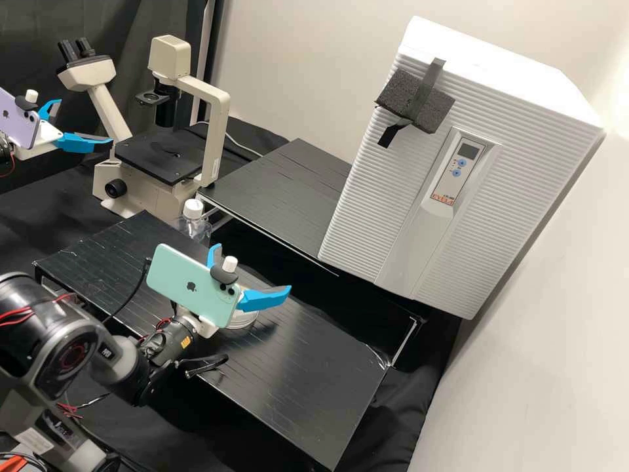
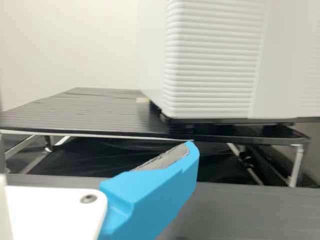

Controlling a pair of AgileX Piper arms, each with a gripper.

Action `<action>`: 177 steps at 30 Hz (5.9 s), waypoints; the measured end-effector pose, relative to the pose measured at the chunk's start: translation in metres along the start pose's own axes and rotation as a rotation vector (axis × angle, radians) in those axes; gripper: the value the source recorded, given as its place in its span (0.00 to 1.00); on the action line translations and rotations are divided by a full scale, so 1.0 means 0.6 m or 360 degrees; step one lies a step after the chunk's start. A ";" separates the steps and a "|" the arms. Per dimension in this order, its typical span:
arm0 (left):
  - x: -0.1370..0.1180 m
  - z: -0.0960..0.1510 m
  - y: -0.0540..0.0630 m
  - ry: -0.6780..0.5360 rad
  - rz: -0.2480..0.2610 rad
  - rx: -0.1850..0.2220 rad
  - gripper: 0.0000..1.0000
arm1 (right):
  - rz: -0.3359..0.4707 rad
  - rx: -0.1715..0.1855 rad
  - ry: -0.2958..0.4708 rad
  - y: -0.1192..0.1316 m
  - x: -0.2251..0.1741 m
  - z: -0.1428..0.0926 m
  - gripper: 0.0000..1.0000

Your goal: Open the petri dish lid.

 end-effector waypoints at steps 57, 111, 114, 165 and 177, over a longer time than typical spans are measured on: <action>0.000 0.000 0.000 0.0000 0.0000 0.0000 1.00 | -0.0241 -0.0113 0.0055 0.007 -0.034 -0.006 1.00; 0.000 0.000 0.000 0.0000 0.0000 0.0000 1.00 | -0.0255 -0.0100 0.0030 0.005 -0.031 0.002 1.00; 0.000 0.000 0.000 0.0000 0.0000 0.0000 1.00 | -0.0239 -0.0146 0.0048 0.005 -0.033 -0.005 1.00; 0.000 0.000 0.000 0.0000 0.0000 0.0000 1.00 | -0.0322 -0.0205 -0.0031 0.024 -0.049 0.027 1.00; 0.000 0.000 0.000 0.0000 0.0000 0.0000 1.00 | -0.0341 -0.0138 0.0000 0.019 -0.044 0.031 0.00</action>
